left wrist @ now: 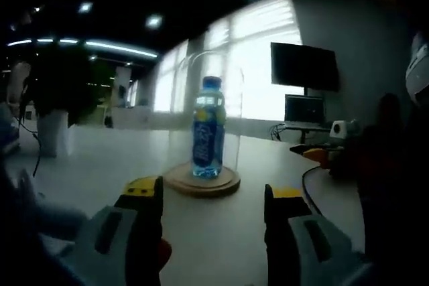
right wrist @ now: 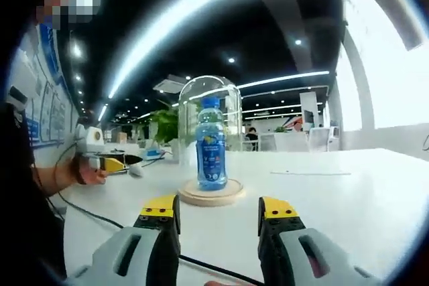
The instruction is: Open the cover put in the Mizone put the cover back on
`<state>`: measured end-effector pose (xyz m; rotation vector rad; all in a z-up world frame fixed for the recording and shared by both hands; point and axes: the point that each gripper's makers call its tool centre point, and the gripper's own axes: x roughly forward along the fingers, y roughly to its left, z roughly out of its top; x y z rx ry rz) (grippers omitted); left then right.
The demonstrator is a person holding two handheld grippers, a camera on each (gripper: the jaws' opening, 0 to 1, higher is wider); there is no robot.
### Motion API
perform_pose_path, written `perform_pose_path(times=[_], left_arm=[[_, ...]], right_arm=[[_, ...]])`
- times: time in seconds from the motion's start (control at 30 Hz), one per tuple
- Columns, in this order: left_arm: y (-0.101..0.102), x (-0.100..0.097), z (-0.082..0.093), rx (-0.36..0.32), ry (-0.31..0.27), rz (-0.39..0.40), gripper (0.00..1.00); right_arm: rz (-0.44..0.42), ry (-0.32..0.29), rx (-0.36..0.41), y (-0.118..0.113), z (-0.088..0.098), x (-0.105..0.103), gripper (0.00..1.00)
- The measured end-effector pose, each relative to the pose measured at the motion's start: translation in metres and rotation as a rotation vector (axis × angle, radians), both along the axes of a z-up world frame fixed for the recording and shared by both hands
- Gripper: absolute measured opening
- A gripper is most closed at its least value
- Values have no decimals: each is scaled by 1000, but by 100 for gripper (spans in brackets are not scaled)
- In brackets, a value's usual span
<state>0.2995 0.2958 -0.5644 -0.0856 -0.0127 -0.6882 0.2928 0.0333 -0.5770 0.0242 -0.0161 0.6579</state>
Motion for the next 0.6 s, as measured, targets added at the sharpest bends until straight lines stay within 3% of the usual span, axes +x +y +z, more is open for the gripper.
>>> perform_pose_path(times=[0.17,0.47,0.6], left_arm=[[0,-1,-3,18,-3,0,49],[3,1,-10,33,13,3,49],[3,1,-13,30,23,3,49]], right_arm=[[-2,29,9,0,-5,-1,37],[14,34,-98,9,-18,-3,37],[18,36,-111,10,-20,-4,37]])
